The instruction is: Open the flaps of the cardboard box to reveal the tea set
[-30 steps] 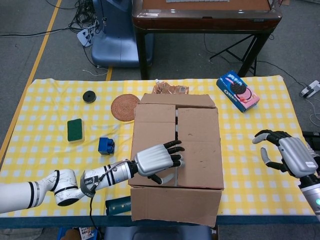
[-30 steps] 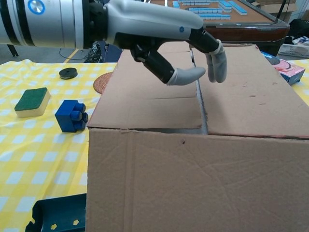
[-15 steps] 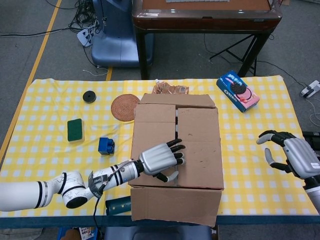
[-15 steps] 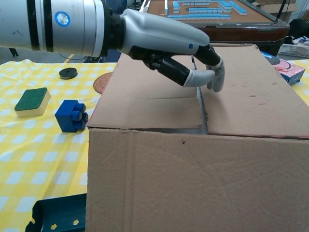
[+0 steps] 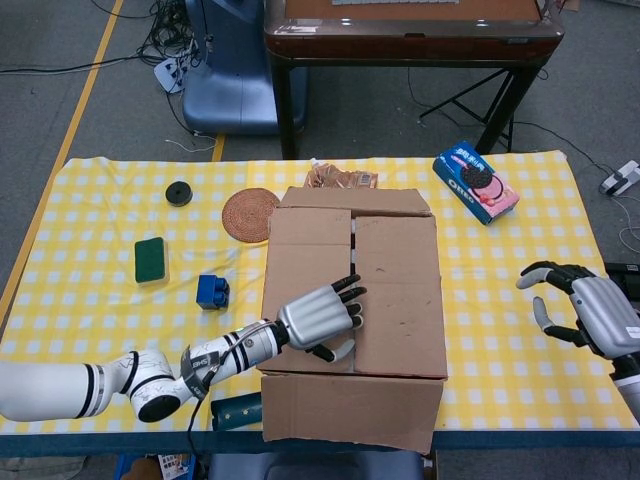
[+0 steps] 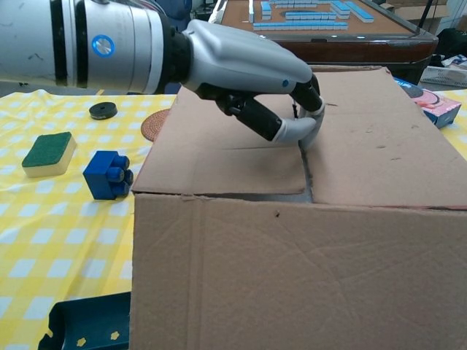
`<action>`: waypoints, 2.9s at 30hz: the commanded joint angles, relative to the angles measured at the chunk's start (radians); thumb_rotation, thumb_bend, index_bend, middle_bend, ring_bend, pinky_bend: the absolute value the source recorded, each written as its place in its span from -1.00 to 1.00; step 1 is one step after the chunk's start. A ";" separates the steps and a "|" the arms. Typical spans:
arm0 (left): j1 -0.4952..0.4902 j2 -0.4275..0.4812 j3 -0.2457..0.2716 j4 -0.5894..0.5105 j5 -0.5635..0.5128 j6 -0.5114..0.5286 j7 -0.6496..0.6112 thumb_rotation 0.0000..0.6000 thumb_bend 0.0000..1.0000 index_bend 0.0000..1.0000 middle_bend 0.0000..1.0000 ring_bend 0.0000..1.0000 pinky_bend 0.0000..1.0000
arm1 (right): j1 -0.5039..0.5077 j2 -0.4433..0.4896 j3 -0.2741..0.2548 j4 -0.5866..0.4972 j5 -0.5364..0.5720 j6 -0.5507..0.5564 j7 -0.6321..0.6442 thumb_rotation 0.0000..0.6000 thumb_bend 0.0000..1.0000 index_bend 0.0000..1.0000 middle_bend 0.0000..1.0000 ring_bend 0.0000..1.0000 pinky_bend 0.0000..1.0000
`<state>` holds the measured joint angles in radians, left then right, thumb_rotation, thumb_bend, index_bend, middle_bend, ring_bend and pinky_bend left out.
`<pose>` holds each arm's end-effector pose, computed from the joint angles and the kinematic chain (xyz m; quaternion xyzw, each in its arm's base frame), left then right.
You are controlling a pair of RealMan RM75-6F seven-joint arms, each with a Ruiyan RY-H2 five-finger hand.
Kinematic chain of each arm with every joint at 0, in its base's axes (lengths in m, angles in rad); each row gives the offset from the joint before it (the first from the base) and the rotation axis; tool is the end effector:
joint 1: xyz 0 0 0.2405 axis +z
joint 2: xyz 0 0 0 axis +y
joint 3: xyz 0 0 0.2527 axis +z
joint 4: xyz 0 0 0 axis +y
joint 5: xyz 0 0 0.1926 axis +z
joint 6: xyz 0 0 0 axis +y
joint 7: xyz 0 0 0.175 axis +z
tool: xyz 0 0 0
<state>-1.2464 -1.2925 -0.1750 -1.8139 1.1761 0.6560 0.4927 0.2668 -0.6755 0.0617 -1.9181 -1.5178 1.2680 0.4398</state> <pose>0.0544 0.3238 0.0017 -0.9116 -0.0875 -0.3426 0.2098 -0.2270 -0.2495 0.2401 0.6042 -0.4801 0.4484 0.4510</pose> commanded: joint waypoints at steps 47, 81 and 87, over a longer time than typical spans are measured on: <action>0.192 0.374 -0.035 -0.153 0.097 0.246 -0.006 -0.63 0.17 0.19 0.01 -0.59 -1.00 | -0.025 0.023 0.013 -0.050 -0.035 0.014 0.014 1.00 0.08 -0.21 -0.38 -0.36 -0.49; 0.431 0.388 0.015 -0.189 -0.121 0.474 0.001 -0.58 0.14 -0.03 -0.04 -0.59 -1.00 | 0.163 -0.005 0.062 -0.068 -0.119 -0.205 -0.125 1.00 0.51 -0.21 -0.38 -0.43 -0.48; 0.531 0.384 0.045 -0.167 -0.076 0.544 -0.090 -0.60 -0.02 -0.18 -0.12 -0.58 -1.00 | 0.274 -0.066 0.109 -0.049 -0.099 -0.309 -0.237 1.00 0.23 -0.21 -0.38 -0.55 -0.54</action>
<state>-0.7466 -0.9053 -0.1466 -1.9924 1.0802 1.1763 0.4308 0.5065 -0.7125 0.1495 -1.9761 -1.6260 0.9953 0.2408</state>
